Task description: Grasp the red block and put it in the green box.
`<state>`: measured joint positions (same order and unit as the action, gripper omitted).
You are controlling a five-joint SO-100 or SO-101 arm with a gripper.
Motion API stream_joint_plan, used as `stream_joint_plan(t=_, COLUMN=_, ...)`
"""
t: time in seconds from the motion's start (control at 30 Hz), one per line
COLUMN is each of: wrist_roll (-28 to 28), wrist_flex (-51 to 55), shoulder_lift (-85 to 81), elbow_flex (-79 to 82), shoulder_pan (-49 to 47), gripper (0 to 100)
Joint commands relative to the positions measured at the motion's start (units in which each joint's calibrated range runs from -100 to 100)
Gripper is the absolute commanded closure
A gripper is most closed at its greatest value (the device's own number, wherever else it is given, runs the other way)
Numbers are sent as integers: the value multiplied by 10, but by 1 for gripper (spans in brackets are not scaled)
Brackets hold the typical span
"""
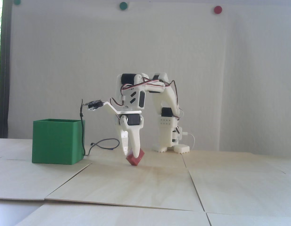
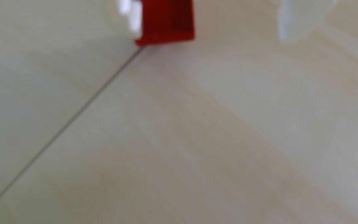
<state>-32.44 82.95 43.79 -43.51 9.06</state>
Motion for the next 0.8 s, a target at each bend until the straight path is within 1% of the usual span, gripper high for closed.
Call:
stream_joint_plan(t=0.0, wrist_roll=3, wrist_flex=64, shoulder_lift=-15, elbow_flex=-125, shoulder_pan=2, gripper=77)
stream_joint_plan(t=0.2, wrist_roll=3, wrist_flex=101, shoulder_lift=-12, elbow_flex=-183, shoulder_pan=-4, gripper=77)
stream_joint_plan(t=0.67, wrist_roll=-9, wrist_flex=103, shoulder_lift=18, elbow_flex=-158, shoulder_pan=-7, gripper=77)
stream_joint_plan(t=0.77, wrist_roll=-20, wrist_flex=144, shoulder_lift=35, elbow_flex=-155, shoulder_pan=-13, gripper=77)
